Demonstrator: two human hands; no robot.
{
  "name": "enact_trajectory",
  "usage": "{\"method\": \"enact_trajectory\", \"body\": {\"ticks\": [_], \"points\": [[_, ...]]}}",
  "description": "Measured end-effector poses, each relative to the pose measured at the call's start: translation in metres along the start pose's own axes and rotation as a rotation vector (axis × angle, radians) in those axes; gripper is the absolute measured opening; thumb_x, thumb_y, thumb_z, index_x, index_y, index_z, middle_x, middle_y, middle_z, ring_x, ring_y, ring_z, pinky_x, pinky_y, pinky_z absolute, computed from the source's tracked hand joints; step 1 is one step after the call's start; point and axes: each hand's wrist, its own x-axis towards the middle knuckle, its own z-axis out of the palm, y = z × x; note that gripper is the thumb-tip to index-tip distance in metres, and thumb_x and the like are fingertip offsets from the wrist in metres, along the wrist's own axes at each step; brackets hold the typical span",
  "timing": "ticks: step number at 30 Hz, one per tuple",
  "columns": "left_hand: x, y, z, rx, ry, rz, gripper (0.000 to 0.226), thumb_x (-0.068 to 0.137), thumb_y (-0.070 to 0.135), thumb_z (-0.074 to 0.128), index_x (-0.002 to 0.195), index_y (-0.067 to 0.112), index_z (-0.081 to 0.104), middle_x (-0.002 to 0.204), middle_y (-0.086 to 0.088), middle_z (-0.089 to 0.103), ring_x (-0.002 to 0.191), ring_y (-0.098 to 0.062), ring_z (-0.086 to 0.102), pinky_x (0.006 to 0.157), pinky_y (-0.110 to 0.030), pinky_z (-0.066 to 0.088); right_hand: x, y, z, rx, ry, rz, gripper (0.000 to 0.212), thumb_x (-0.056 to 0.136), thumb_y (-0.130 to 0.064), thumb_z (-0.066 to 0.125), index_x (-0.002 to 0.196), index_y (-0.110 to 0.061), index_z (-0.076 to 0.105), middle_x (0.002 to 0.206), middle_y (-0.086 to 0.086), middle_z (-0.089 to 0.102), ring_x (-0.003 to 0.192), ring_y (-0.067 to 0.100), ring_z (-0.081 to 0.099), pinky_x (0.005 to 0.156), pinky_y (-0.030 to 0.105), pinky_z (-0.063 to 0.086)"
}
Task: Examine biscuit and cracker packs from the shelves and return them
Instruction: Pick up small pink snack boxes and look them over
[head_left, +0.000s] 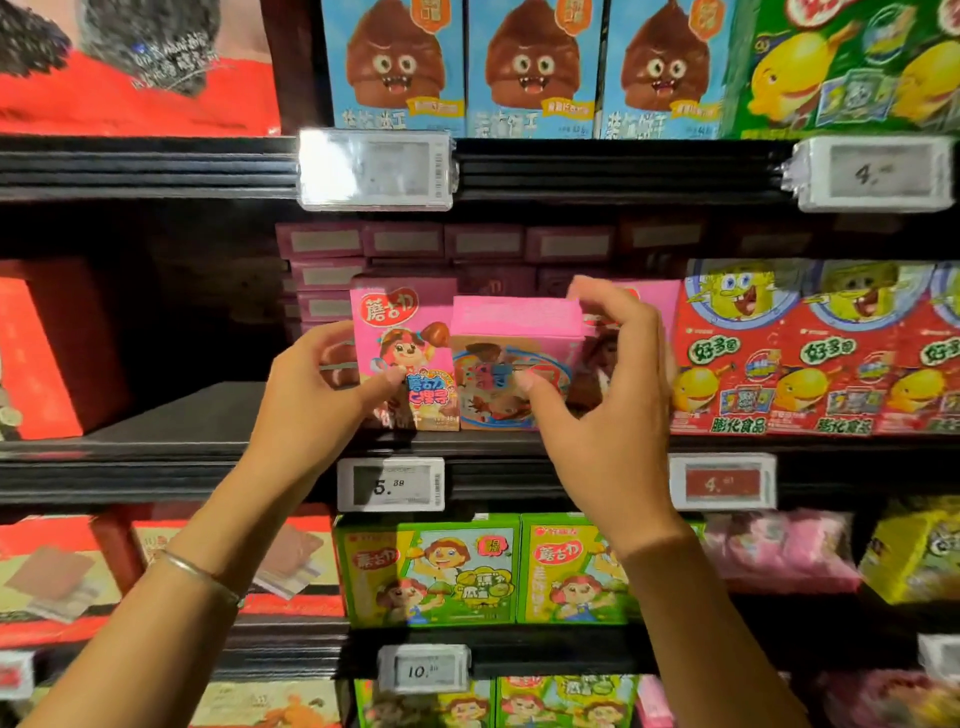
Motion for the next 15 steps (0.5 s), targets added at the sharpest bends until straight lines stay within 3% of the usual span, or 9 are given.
{"method": "enact_trajectory", "body": {"ticks": [2,4,6,8,11,13,15], "points": [[0.003,-0.003,0.0,-0.028,0.007,-0.033,0.059,0.08,0.02,0.09,0.133,0.022,0.064,0.117,0.003,0.076,0.104,-0.012,0.075,0.093,-0.047,0.062,0.0,-0.004,-0.006,0.2,-0.046,0.045,0.072,0.082,-0.011,0.084,0.137,-0.038,0.048,0.138,-0.017,0.053,0.131,0.015,0.054,0.107,0.041,0.05],[0.0,-0.007,0.001,-0.111,0.144,0.008,0.06,0.083,0.014,0.087,0.137,0.013,0.06,0.125,-0.005,0.072,0.115,-0.02,0.07,0.102,-0.05,0.057,0.0,-0.01,-0.012,0.269,-0.037,0.018,0.072,0.083,-0.011,0.084,0.138,-0.04,0.047,0.138,-0.015,0.055,0.132,0.016,0.055,0.105,0.031,0.05],[-0.013,-0.003,0.004,-0.143,0.368,0.187,0.043,0.091,0.015,0.077,0.13,0.01,0.061,0.121,0.001,0.069,0.113,-0.011,0.067,0.103,-0.038,0.055,-0.001,-0.016,-0.018,0.321,-0.015,0.005,0.068,0.083,-0.015,0.084,0.137,-0.038,0.049,0.137,-0.014,0.056,0.131,0.019,0.057,0.103,0.03,0.05],[-0.034,0.004,0.014,-0.151,0.415,0.365,0.029,0.1,0.023,0.066,0.128,0.014,0.063,0.118,0.004,0.067,0.109,-0.008,0.065,0.097,-0.028,0.053,-0.006,-0.02,-0.023,0.416,-0.004,0.034,0.064,0.082,-0.016,0.084,0.134,-0.036,0.053,0.134,-0.012,0.059,0.128,0.021,0.059,0.101,0.035,0.053],[-0.07,0.019,0.034,-0.2,0.045,0.273,0.028,0.106,0.035,0.052,0.125,0.023,0.068,0.118,0.005,0.073,0.106,-0.011,0.068,0.089,-0.031,0.053,-0.017,-0.021,-0.026,0.561,-0.029,0.161,0.06,0.078,-0.011,0.086,0.126,-0.034,0.058,0.127,-0.011,0.064,0.12,0.014,0.063,0.096,0.029,0.054],[-0.096,0.024,0.05,-0.249,-0.164,0.183,0.031,0.099,0.042,0.061,0.125,0.027,0.066,0.105,0.008,0.075,0.09,-0.007,0.07,0.077,-0.025,0.055,-0.03,-0.023,-0.031,0.658,-0.047,0.282,0.057,0.077,-0.008,0.083,0.124,-0.029,0.06,0.121,-0.01,0.068,0.112,0.009,0.068,0.088,0.025,0.055],[-0.124,0.028,0.061,-0.483,-0.288,0.038,0.044,0.086,0.053,0.078,0.12,0.028,0.069,0.097,0.006,0.077,0.079,-0.008,0.072,0.066,-0.02,0.057,-0.046,-0.016,-0.039,0.709,-0.086,0.374,0.047,0.08,-0.01,0.078,0.122,-0.022,0.061,0.117,-0.007,0.072,0.107,0.01,0.071,0.085,0.025,0.056]]}}
